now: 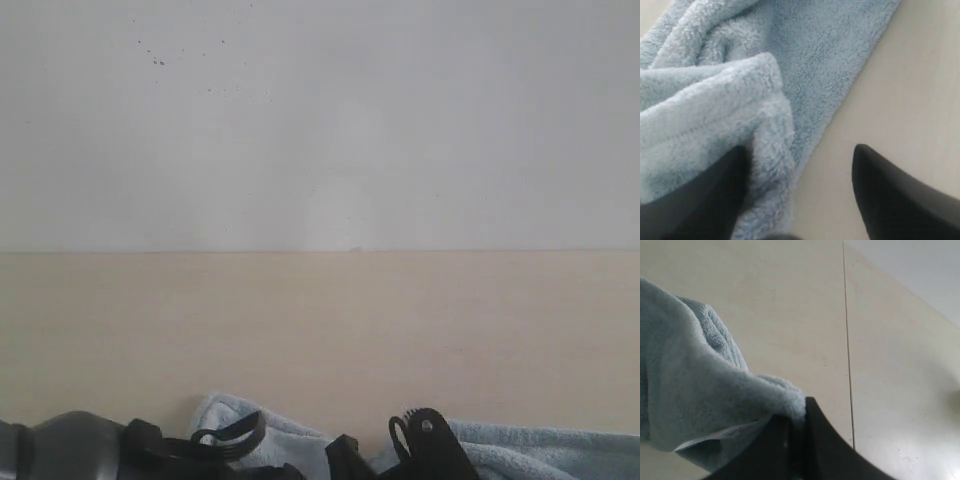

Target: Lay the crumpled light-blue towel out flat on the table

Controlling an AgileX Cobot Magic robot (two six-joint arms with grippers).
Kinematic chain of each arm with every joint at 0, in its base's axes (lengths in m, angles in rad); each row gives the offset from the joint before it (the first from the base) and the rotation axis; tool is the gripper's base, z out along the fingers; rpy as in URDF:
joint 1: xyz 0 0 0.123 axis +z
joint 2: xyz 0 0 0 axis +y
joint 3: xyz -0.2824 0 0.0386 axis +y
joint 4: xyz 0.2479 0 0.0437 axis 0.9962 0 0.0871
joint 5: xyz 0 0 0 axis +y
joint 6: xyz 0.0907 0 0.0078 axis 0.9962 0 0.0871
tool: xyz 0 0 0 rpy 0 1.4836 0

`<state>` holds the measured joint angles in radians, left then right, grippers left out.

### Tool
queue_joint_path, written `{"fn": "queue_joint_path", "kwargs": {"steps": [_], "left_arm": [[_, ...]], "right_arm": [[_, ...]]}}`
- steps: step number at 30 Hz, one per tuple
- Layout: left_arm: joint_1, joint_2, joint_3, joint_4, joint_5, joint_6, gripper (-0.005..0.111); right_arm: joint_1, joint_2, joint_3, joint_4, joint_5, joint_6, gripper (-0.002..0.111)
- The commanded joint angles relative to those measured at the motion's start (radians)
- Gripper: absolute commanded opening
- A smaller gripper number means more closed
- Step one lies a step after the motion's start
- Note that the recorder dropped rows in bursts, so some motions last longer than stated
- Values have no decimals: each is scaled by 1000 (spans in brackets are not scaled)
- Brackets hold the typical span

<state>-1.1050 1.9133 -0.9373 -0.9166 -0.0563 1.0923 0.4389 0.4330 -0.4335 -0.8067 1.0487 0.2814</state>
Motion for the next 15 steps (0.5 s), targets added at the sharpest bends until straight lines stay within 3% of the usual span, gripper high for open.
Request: {"fn": "queue_joint_path", "kwargs": {"steps": [1, 5, 9, 15], "left_arm": [[2, -71, -3, -2, 5, -15, 59], [15, -195, 23, -3, -78, 34, 59], [107, -286, 51, -62, -231, 129, 59], [234, -244, 38, -68, -191, 136, 59]], "right_arm": [[1, -5, 2, -4, -6, -2, 1], [1, -5, 2, -4, -6, -2, 1], [1, -5, 2, -1, -10, -2, 1], [1, -5, 2, 20, -27, -2, 1]]}}
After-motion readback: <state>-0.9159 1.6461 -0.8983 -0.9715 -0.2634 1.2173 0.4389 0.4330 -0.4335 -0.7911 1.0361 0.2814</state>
